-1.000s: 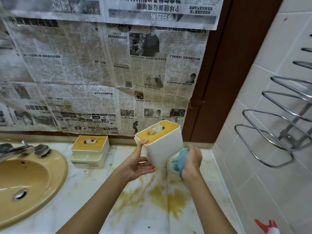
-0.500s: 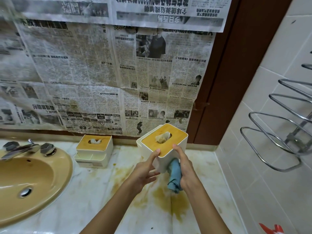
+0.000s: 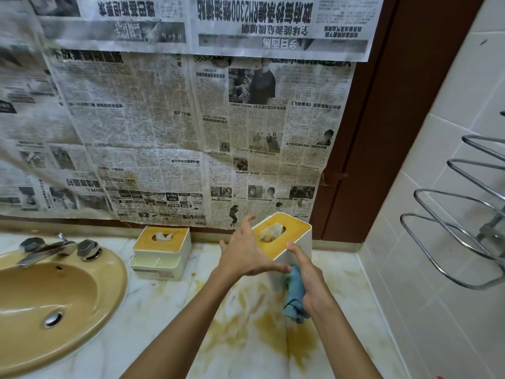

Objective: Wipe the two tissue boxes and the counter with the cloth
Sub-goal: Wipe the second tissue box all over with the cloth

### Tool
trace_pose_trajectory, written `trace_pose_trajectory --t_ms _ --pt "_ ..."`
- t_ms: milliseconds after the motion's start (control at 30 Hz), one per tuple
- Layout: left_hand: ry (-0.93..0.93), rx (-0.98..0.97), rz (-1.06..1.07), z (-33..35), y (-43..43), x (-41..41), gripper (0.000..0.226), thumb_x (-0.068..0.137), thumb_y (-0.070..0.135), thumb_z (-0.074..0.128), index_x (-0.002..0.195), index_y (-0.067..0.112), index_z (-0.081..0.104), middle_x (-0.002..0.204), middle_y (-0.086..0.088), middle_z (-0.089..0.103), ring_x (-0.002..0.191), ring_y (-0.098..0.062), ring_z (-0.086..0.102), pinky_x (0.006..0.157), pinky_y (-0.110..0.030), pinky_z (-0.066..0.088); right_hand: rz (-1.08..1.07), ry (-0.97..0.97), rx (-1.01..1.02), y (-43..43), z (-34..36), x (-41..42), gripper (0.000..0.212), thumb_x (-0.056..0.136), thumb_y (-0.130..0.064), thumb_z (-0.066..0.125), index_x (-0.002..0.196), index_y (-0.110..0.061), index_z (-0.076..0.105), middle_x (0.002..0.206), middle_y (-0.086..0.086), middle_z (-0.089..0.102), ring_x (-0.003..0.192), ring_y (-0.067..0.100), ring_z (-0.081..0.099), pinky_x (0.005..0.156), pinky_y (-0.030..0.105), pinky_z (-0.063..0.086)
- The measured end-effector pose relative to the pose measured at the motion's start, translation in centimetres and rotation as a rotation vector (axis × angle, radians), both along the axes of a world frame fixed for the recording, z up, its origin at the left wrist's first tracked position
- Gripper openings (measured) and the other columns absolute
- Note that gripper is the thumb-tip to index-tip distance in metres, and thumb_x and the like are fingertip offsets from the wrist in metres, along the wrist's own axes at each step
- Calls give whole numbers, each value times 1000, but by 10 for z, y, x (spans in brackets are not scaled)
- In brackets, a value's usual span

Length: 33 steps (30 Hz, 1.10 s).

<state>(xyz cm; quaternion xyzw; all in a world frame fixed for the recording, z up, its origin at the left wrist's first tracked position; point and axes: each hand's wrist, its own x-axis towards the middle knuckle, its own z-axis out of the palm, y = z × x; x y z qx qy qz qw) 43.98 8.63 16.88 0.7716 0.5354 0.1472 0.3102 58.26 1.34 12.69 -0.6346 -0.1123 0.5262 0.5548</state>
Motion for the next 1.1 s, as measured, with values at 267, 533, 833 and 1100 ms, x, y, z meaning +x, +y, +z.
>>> trace_pose_trajectory --t_ms 267,533,833,1100 --pt "-47 -264 58 -3 20 7 141 47 63 93 158 27 13 128 1 62 117 -21 61 99 -38 52 23 -59 -14 -3 10 2 90 48 -65 91 117 -16 60 106 14 73 83 31 75 59 37 60" --pt "-224 -639 195 14 19 9 100 47 71 80 131 22 56 113 -2 68 98 -20 67 86 -38 50 -122 288 98 -13 27 28 14 81 -14 64 74 -6 55 59 10 56 55 23 50 55 28 45" --pt "-425 -805 286 19 19 17 59 73 67 77 101 18 59 93 -6 55 93 -29 65 98 -49 56 -474 -5 532 -21 10 -6 35 87 6 71 110 -20 67 108 5 71 95 18 71 75 28 61" --pt "-664 -975 304 14 27 9 82 57 66 85 110 7 61 106 -13 59 104 -35 66 84 -51 62 -105 -1116 613 -24 -33 2 38 73 21 72 96 -9 76 100 -3 67 96 1 62 85 13 50"
